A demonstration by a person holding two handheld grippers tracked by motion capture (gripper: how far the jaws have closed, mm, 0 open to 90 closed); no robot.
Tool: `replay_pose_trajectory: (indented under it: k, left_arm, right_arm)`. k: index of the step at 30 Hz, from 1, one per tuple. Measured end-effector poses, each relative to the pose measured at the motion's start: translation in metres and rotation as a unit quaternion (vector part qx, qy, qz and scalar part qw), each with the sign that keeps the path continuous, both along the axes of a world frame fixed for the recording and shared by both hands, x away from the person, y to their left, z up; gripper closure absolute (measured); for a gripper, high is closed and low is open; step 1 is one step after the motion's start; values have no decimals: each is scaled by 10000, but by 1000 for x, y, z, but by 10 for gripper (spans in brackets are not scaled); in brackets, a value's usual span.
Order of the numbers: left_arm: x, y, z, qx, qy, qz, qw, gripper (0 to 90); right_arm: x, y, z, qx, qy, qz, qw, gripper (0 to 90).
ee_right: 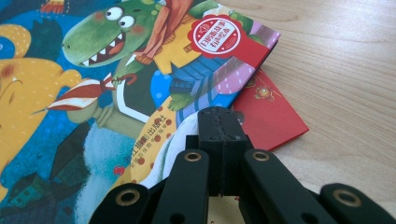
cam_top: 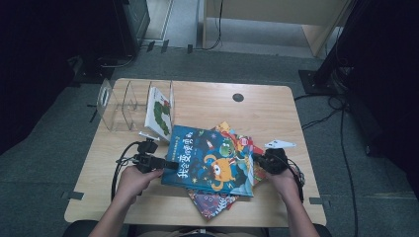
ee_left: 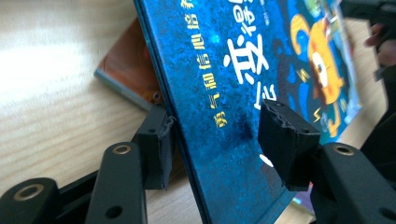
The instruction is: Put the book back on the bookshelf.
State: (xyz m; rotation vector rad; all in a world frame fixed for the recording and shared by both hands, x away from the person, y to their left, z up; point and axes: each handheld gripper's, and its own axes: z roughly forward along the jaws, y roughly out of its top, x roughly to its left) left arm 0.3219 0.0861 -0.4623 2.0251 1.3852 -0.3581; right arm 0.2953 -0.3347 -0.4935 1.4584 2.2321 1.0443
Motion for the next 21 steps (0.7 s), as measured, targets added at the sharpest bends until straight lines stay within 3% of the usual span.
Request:
replay_pose_trajectory:
  k: [4, 6, 7, 9, 13, 16, 19, 21]
  left_arm:
    - [0, -2, 4, -8, 13, -13, 10000, 479]
    - [1, 0, 9, -294, 33, -12, 9996, 479]
    - [1, 0, 9, -294, 33, -12, 9996, 481]
    - [3, -2, 16, -488, 22, -54, 9988, 484]
    - [7, -5, 26, -584, -3, -153, 9982, 498]
    - [11, -8, 32, -530, 34, -223, 9983, 503]
    - [14, -14, 39, -603, 82, -361, 9975, 512]
    - [17, -16, 45, -638, 61, -402, 9971, 530]
  right_arm:
    - [0, 0, 0, 3, 13, -12, 10000, 900]
    - [0, 0, 0, 2, 17, -10, 10000, 900]
    - [0, 0, 0, 24, 34, -17, 10000, 900]
    - [0, 0, 0, 37, 38, -34, 10000, 900]
    - [1, 2, 0, 54, 14, 4, 10000, 900]
    - [2, 4, -1, 84, 0, 76, 9999, 900]
    - [3, 8, -2, 179, -17, 246, 9995, 900]
    - [3, 14, -2, 55, -98, 348, 9993, 900]
